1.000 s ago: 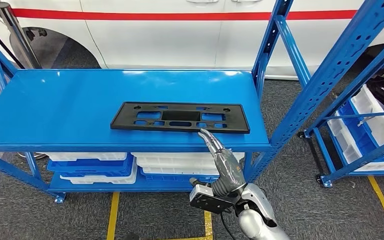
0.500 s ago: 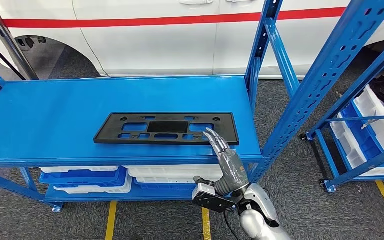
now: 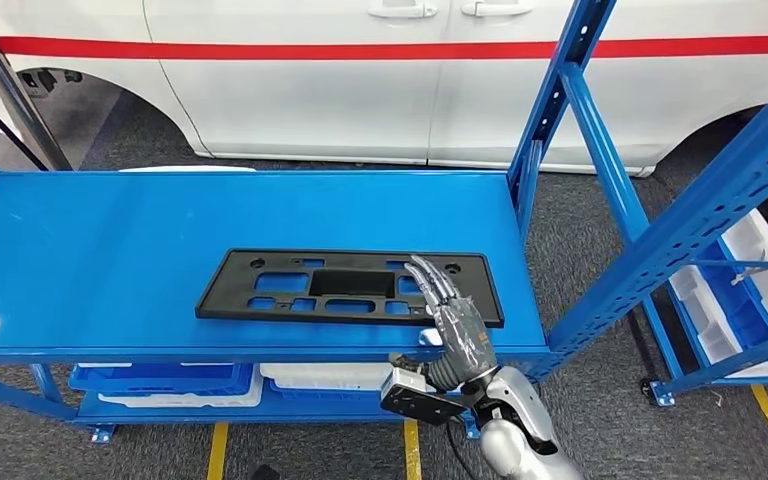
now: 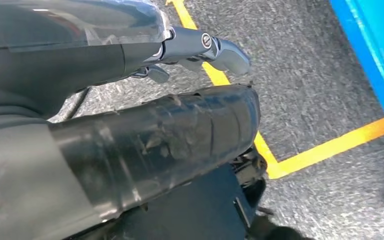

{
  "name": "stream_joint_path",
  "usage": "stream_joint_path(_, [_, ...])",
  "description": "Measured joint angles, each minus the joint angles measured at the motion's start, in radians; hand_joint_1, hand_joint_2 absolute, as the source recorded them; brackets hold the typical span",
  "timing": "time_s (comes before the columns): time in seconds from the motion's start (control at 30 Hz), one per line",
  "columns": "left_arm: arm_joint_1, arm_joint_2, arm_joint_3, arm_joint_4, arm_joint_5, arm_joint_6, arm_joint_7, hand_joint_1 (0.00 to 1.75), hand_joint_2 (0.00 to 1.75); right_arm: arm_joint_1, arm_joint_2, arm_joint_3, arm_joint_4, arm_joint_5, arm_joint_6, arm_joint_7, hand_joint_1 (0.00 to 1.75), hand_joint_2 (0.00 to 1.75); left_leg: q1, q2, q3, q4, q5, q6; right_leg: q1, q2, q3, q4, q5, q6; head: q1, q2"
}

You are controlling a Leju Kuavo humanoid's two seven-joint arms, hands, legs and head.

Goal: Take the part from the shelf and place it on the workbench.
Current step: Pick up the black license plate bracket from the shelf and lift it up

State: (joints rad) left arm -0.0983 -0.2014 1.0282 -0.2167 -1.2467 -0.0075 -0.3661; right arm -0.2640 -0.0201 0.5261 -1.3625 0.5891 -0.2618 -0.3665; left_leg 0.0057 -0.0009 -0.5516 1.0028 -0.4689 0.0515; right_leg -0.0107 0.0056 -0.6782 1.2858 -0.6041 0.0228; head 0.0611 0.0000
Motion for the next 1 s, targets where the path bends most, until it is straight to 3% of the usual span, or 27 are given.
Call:
stream_joint_path(0.03, [0.001, 0.000, 0.000, 0.000, 0.000, 0.000, 0.001, 0.00, 0.00, 0.002, 0.000, 0.000, 0.001, 0.001, 0.000, 0.000, 0.00, 1.75, 0.000, 0.000, 0.011, 0.000, -0.008, 0.000, -0.001, 0.000, -0.028, 0.018, 0.003, 0.002, 0.000, 0.000])
stream_joint_path(0.07, [0.002, 0.000, 0.000, 0.000, 0.000, 0.001, 0.001, 0.00, 0.00, 0.003, 0.000, 0.000, 0.002, 0.002, 0.000, 0.001, 0.00, 1.75, 0.000, -0.001, 0.023, 0.000, -0.017, -0.002, -0.002, 0.000, -0.037, -0.001, 0.028, 0.002, 0.000, 0.000])
stream_joint_path(0.13, [0.004, -0.001, 0.000, 0.000, -0.001, 0.002, 0.001, 0.00, 0.00, 0.003, -0.001, 0.000, 0.003, 0.003, 0.000, 0.001, 0.00, 1.75, 0.000, -0.001, 0.049, 0.000, -0.036, -0.007, -0.003, -0.001, -0.016, -0.118, 0.125, -0.003, 0.000, 0.000])
stream_joint_path(0.2, [0.001, -0.003, 0.000, 0.001, -0.001, 0.008, 0.005, 0.00, 0.00, 0.002, -0.002, 0.000, 0.005, 0.005, 0.000, 0.003, 0.00, 1.75, -0.001, -0.003, 0.062, 0.002, -0.053, -0.018, 0.004, -0.002, 0.009, -0.218, 0.184, -0.016, -0.001, 0.000])
stream_joint_path(0.27, [-0.003, -0.004, 0.000, 0.002, 0.000, 0.015, 0.011, 0.00, 0.00, 0.002, -0.004, 0.000, 0.008, 0.009, 0.000, 0.005, 0.00, 1.75, -0.002, -0.004, 0.067, 0.004, -0.060, -0.030, 0.010, -0.002, 0.014, -0.239, 0.187, -0.031, -0.003, 0.000])
stream_joint_path(0.37, [-0.006, -0.004, 0.000, 0.002, 0.000, 0.016, 0.015, 0.00, 0.00, 0.001, -0.006, 0.000, 0.010, 0.015, 0.000, 0.007, 0.00, 1.75, -0.001, -0.003, 0.061, 0.034, -0.073, -0.045, 0.005, 0.000, 0.035, -0.252, 0.187, -0.049, -0.004, 0.000])
stream_joint_path(0.43, [-0.009, -0.004, 0.000, 0.002, 0.000, 0.017, 0.016, 0.00, 0.00, -0.001, -0.006, 0.000, 0.011, 0.018, 0.001, 0.007, 0.00, 1.75, 0.002, -0.003, 0.011, 0.133, -0.116, -0.053, 0.004, -0.001, 0.049, -0.260, 0.182, -0.059, -0.007, 0.000])
stream_joint_path(0.5, [-0.010, -0.005, 0.000, 0.002, 0.000, 0.024, 0.017, 0.00, 0.00, -0.001, -0.006, 0.000, 0.015, 0.021, 0.003, 0.008, 0.00, 1.75, 0.005, -0.003, -0.064, 0.252, -0.166, -0.060, 0.005, -0.002, 0.055, -0.261, 0.175, -0.064, -0.008, 0.000])
stream_joint_path(0.53, [-0.009, -0.005, -0.001, 0.002, -0.001, 0.033, 0.020, 0.00, 0.00, 0.000, -0.006, 0.000, 0.018, 0.023, 0.005, 0.009, 0.00, 1.75, 0.005, -0.002, -0.089, 0.279, -0.169, -0.063, 0.006, -0.001, 0.058, -0.260, 0.171, -0.065, -0.008, 0.000])
stream_joint_path(0.57, [-0.008, -0.005, -0.001, 0.002, -0.003, 0.045, 0.024, 0.00, 0.00, 0.000, -0.006, 0.000, 0.022, 0.024, 0.006, 0.010, 0.00, 1.75, 0.006, -0.002, -0.098, 0.270, -0.150, -0.064, 0.006, 0.000, 0.062, -0.260, 0.168, -0.065, -0.008, 0.000])
stream_joint_path(0.6, [-0.007, -0.005, -0.003, 0.002, -0.005, 0.061, 0.031, 0.00, 0.00, 0.001, -0.006, 0.000, 0.025, 0.027, 0.007, 0.012, 0.00, 1.75, 0.006, -0.002, -0.089, 0.226, -0.111, -0.063, 0.006, 0.001, 0.068, -0.260, 0.164, -0.063, -0.008, 0.000])
stream_joint_path(0.67, [-0.008, -0.005, -0.005, 0.002, -0.011, 0.089, 0.045, 0.00, 0.00, 0.000, -0.006, 0.000, 0.031, 0.034, 0.010, 0.017, 0.00, 1.75, 0.004, -0.002, -0.047, 0.093, -0.027, -0.055, 0.007, 0.003, 0.079, -0.259, 0.158, -0.058, -0.008, 0.000])
stream_joint_path(0.7, [-0.010, -0.005, -0.006, 0.002, -0.014, 0.097, 0.049, 0.00, 0.00, -0.001, -0.006, 0.000, 0.034, 0.038, 0.012, 0.019, 0.00, 1.75, 0.001, -0.003, -0.033, 0.046, -0.010, -0.050, 0.008, 0.003, 0.080, -0.258, 0.155, -0.054, -0.008, 0.000])
stream_joint_path(0.73, [-0.011, -0.005, -0.007, 0.002, -0.016, 0.103, 0.052, 0.00, 0.00, -0.001, -0.006, 0.000, 0.038, 0.043, 0.014, 0.021, 0.00, 1.75, -0.001, -0.003, -0.025, 0.019, -0.001, -0.043, 0.009, 0.003, 0.080, -0.257, 0.153, -0.049, -0.008, 0.000])
stream_joint_path(0.87, [-0.012, -0.005, -0.012, 0.002, -0.022, 0.109, 0.055, 0.00, 0.00, -0.005, -0.008, 0.001, 0.053, 0.061, 0.023, 0.025, 0.00, 1.75, 0.002, -0.002, -0.015, 0.001, 0.013, -0.021, 0.010, 0.002, 0.075, -0.240, 0.135, -0.027, -0.009, 0.000])
stream_joint_path(1.0, [-0.014, -0.007, -0.015, 0.002, -0.023, 0.109, 0.055, 0.00, 0.00, -0.008, -0.010, 0.002, 0.059, 0.064, 0.027, 0.025, 0.00, 1.75, 0.005, 0.000, -0.011, -0.006, 0.019, -0.010, 0.008, 0.000, 0.055, -0.194, 0.099, -0.021, -0.007, 0.000])
